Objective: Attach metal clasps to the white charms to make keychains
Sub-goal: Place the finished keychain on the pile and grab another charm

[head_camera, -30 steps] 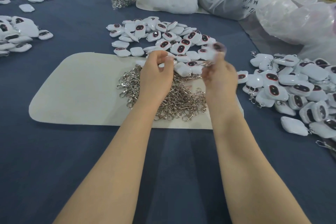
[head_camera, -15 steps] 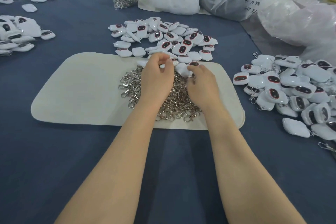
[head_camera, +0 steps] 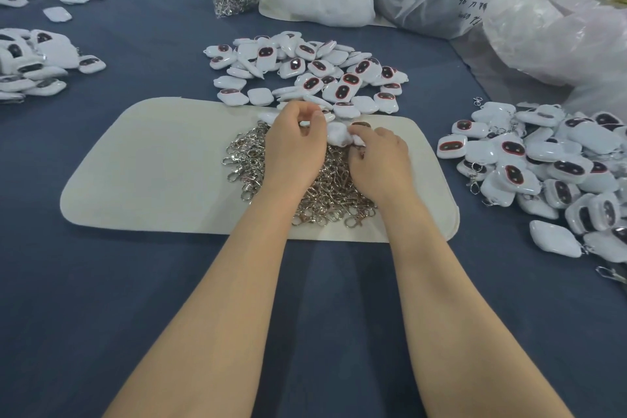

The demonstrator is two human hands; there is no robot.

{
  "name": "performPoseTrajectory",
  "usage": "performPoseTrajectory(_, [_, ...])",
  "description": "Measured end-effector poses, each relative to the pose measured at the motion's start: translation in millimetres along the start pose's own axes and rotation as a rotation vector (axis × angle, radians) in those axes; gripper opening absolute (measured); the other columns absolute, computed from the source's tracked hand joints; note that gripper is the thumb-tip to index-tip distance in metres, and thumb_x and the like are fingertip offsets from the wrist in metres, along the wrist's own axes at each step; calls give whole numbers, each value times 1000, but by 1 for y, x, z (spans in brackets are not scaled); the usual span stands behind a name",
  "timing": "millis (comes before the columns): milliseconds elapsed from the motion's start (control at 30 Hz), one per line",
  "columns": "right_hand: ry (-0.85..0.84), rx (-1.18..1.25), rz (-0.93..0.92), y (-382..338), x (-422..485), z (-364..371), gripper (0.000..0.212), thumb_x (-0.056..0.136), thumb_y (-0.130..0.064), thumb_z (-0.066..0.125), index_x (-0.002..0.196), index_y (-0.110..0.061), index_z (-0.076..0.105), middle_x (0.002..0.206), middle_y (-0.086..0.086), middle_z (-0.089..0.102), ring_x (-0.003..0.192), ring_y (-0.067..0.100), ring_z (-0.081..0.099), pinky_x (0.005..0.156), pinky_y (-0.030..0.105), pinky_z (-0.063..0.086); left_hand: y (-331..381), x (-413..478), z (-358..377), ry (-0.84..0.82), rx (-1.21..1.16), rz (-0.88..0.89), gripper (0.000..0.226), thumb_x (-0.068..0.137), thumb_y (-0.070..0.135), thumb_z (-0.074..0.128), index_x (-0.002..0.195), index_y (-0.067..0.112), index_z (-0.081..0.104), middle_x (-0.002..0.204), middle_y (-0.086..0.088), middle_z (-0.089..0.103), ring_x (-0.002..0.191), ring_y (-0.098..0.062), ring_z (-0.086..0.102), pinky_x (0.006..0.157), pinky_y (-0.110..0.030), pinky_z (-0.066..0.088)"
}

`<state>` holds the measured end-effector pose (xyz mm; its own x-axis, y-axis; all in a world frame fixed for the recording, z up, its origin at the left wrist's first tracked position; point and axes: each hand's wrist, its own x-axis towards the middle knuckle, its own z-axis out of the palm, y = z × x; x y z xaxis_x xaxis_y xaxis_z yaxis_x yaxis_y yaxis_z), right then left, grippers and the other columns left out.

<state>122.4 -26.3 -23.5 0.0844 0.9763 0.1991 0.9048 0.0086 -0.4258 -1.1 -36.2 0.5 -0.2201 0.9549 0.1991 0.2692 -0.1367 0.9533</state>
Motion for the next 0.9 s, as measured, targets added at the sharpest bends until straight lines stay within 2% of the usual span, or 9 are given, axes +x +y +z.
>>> performPoseTrajectory(233, [114,215,125,-4,0,-2,25,91,-13,53,113,-21,63,121,7,45,101,28,53,93,36,43,0,0,0,-15,-9,-19,9,94,23,49,98,25,57,95,14,59,89,-12,63,75,-25,45])
performPoseTrajectory(367, [178,358,136,-7,0,-6,21,89,-1,50,98,-15,62,113,7,46,82,17,51,75,18,38,0,-1,0,-35,0,-20,8,94,25,50,99,28,56,95,14,60,85,-6,60,70,-23,42])
performPoseTrajectory(467, [243,511,143,-12,-3,-11,23,86,1,47,93,-15,62,110,5,49,83,15,55,74,21,46,0,-2,-2,-55,0,-28,16,94,26,51,109,28,54,97,18,57,89,-7,61,73,-24,43])
performPoseTrajectory(567, [242,788,101,-18,-6,-21,26,83,3,48,84,-21,58,102,1,56,77,11,56,54,14,48,2,-1,-2,-78,-32,-39,38,94,37,53,130,25,49,106,14,60,91,-4,63,71,-16,45])
performPoseTrajectory(667, [106,944,43,-29,-8,-24,27,84,4,51,87,-22,57,91,-4,62,79,14,60,65,32,54,4,-2,-1,-86,-41,-15,47,90,43,58,132,24,49,110,11,58,88,3,59,71,-4,44])
performPoseTrajectory(733, [67,1011,33,-35,-9,-22,24,87,3,53,94,-20,56,92,-3,63,80,16,63,75,34,54,4,-1,-2,-54,-51,-10,35,89,34,62,122,23,53,109,6,59,86,-1,59,82,-20,50])
performPoseTrajectory(800, [68,1000,48,-37,-11,-19,22,90,-3,54,101,-21,53,93,-5,64,82,17,65,77,28,54,5,0,-5,-2,-134,-76,22,88,23,64,108,21,54,106,-1,62,82,-8,64,79,-31,55])
performPoseTrajectory(867, [65,761,3,-35,-12,-18,19,90,-12,57,105,-23,52,95,-6,63,82,10,62,72,15,49,7,1,-8,56,-333,-173,17,89,17,64,97,20,50,100,-6,62,70,-5,68,64,-23,56])
performPoseTrajectory(900, [25,587,-46,-33,-13,-16,19,90,-18,60,107,-22,54,98,-4,63,82,9,60,72,16,49,9,2,-9,92,-420,-209,18,89,15,64,94,20,48,98,-5,61,64,-3,67,59,-18,53])
